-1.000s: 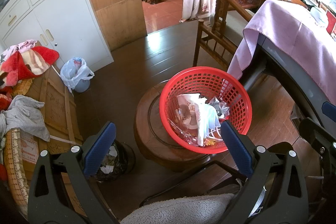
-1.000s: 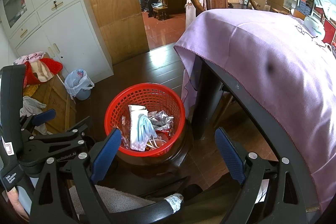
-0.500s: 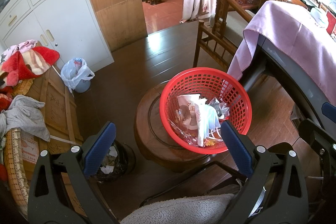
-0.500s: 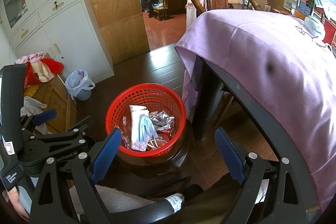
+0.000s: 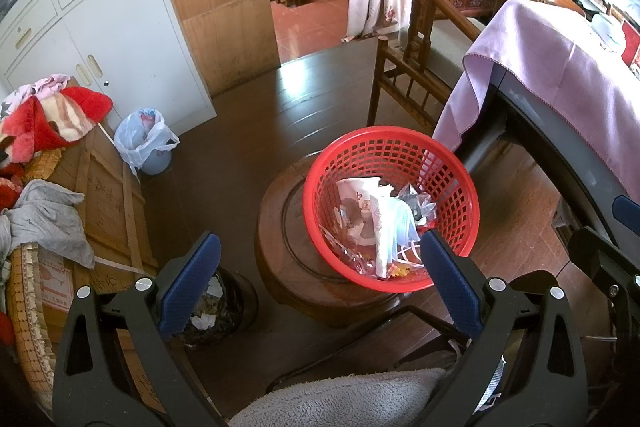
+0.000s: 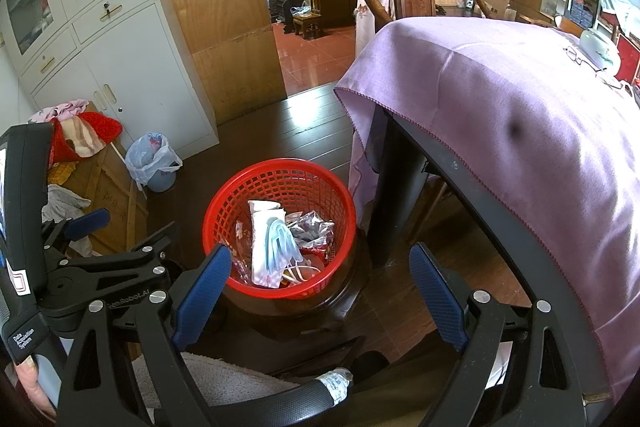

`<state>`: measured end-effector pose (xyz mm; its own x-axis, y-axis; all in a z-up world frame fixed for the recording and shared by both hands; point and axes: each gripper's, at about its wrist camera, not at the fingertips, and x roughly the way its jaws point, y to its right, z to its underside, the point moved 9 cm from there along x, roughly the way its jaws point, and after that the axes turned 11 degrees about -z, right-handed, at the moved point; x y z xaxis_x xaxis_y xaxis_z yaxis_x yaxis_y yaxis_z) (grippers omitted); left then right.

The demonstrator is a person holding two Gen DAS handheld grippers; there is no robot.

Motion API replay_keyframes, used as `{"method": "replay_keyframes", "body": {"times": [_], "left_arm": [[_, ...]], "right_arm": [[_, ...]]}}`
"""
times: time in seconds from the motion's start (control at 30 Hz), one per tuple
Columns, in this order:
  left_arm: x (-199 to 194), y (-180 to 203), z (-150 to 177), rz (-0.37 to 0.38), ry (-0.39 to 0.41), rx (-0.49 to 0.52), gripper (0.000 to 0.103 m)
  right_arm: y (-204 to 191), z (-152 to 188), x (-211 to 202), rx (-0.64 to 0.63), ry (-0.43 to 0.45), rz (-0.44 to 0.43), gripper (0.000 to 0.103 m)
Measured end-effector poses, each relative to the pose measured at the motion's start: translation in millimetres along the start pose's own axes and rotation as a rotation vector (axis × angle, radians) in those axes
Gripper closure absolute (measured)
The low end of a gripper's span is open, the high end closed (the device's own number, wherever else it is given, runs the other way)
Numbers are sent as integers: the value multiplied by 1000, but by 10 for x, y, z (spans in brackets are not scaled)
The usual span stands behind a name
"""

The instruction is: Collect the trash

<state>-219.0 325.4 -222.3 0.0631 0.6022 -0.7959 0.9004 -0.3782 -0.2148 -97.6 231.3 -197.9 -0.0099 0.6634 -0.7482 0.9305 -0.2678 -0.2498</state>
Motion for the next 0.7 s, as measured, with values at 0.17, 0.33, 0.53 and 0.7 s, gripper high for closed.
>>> {"method": "replay_keyframes", "body": {"times": [0.17,0.33,0.53,0.7], "left_arm": [[3,-3,1,1,0,1,7],[1,-3,4,0,-1,0,7],[13,-22,19,-8,-8,-16,7],[18,-32,36,-2,-10,-30,7]], "right_arm": [[2,3,2,0,0,0,14],[3,3,3,1,0,0,14],[2,1,3,1,1,-1,14],[-12,-8,7,2,2,-1,14]]}}
